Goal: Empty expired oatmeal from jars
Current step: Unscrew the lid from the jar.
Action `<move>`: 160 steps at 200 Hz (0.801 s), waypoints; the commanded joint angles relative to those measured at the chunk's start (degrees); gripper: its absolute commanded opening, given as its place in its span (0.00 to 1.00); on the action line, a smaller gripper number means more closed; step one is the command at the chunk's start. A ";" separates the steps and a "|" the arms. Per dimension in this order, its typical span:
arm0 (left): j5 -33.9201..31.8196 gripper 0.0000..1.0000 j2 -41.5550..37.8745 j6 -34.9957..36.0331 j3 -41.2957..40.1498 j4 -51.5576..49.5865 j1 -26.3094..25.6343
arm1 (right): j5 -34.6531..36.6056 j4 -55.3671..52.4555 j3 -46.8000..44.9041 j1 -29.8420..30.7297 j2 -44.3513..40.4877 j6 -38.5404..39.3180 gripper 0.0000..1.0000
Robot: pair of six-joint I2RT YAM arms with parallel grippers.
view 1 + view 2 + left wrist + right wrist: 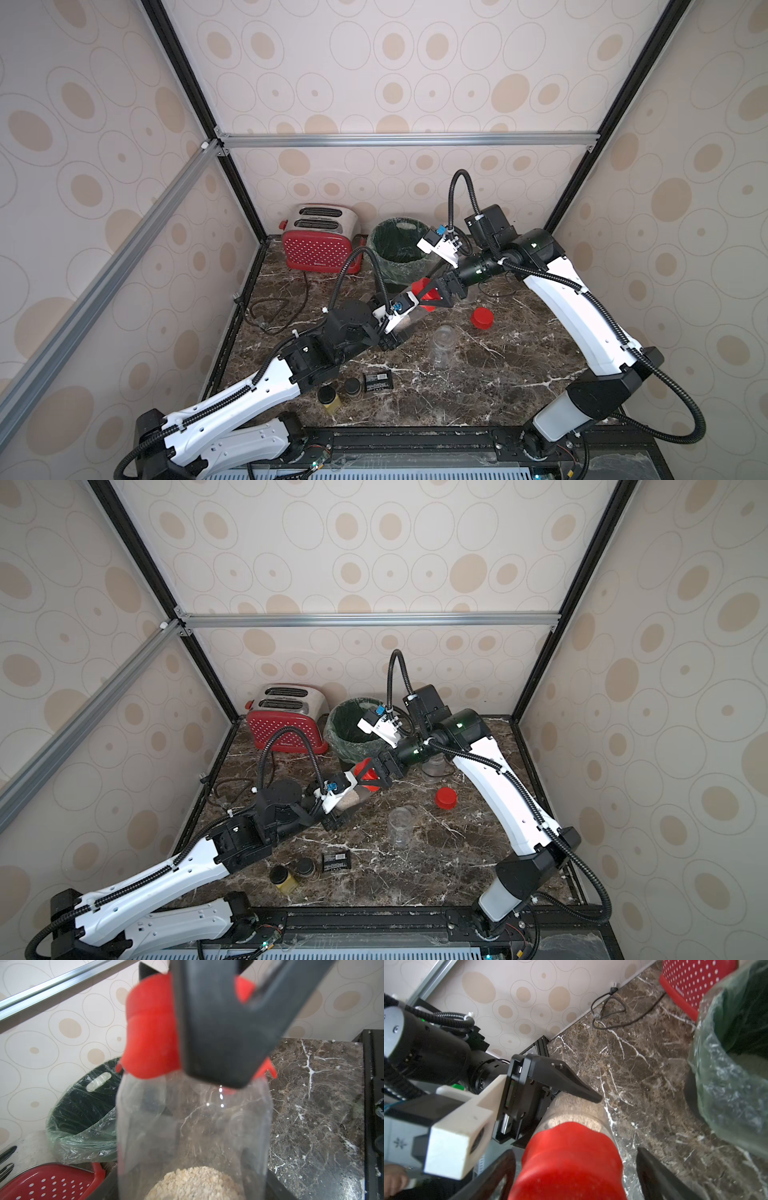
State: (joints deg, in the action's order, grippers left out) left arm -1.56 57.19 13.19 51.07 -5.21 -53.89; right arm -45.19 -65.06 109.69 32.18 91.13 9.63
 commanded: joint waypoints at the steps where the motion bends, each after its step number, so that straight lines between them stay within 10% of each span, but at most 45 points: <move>1: -0.42 0.59 -0.95 0.63 0.12 4.32 -0.34 | 3.95 2.25 -1.10 0.09 -4.21 -7.10 0.98; 48: -4.19 0.59 0.73 1.34 -3.93 14.15 -0.34 | 9.52 0.23 -1.65 0.07 -5.07 -25.14 0.97; 116: -7.23 0.58 4.51 3.64 -5.82 22.79 -0.34 | 12.15 -3.07 2.92 0.12 0.26 -26.86 0.96; 160: -7.53 0.58 4.30 3.89 -6.07 22.11 -0.30 | 10.95 -2.88 4.45 0.10 1.50 -26.45 0.79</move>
State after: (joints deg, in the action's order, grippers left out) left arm -8.32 62.11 15.25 44.53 12.88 -53.89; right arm -34.20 -66.50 111.81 32.18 91.77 -16.64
